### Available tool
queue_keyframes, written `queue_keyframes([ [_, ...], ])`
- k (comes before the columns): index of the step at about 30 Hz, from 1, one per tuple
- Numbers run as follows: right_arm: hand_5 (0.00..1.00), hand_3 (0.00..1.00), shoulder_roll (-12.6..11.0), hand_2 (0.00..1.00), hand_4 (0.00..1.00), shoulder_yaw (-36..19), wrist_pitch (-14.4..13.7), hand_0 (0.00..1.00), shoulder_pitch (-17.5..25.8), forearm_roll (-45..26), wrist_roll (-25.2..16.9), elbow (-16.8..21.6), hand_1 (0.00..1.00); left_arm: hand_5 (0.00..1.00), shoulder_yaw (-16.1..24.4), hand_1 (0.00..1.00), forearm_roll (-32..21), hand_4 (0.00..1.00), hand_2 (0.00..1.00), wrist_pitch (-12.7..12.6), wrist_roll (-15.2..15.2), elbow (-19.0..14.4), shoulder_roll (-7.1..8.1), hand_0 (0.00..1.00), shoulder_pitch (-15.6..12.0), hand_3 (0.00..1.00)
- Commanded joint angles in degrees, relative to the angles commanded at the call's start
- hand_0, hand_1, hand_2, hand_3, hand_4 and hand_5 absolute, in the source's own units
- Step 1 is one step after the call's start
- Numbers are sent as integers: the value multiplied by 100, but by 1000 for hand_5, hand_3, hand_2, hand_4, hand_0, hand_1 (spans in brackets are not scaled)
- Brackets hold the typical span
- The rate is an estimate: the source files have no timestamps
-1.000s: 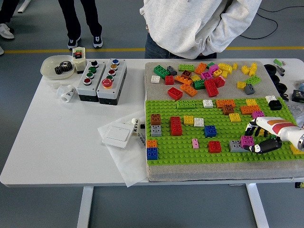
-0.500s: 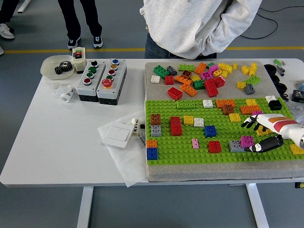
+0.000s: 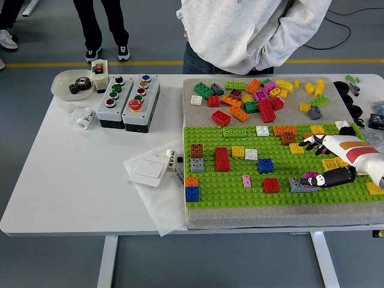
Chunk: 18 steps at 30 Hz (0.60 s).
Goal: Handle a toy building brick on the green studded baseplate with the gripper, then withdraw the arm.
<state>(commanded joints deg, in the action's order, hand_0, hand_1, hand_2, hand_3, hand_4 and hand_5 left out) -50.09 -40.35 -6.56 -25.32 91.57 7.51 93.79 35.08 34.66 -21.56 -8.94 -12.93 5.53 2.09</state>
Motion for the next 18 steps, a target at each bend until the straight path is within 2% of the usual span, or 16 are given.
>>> queue_keyframes([
  [1,471,652,-18,720,943,-29,17,639,55,-36,23,58,658,633,7,756,14,645,805,2,-4,0,0,742,-8,614],
  [2,509,576,-36,722,884,-58,38,663,110,-61,46,110,666,633,15,756,27,645,805,3,-7,1,-1,742,-14,614],
  [7,509,576,-102,722,884,-138,204,663,309,-93,128,209,666,633,48,756,83,645,805,14,-14,3,3,742,-40,614],
  [18,521,559,-128,714,885,-154,326,669,452,-21,156,252,662,635,15,756,54,646,806,18,-11,-1,5,742,-25,614],
])
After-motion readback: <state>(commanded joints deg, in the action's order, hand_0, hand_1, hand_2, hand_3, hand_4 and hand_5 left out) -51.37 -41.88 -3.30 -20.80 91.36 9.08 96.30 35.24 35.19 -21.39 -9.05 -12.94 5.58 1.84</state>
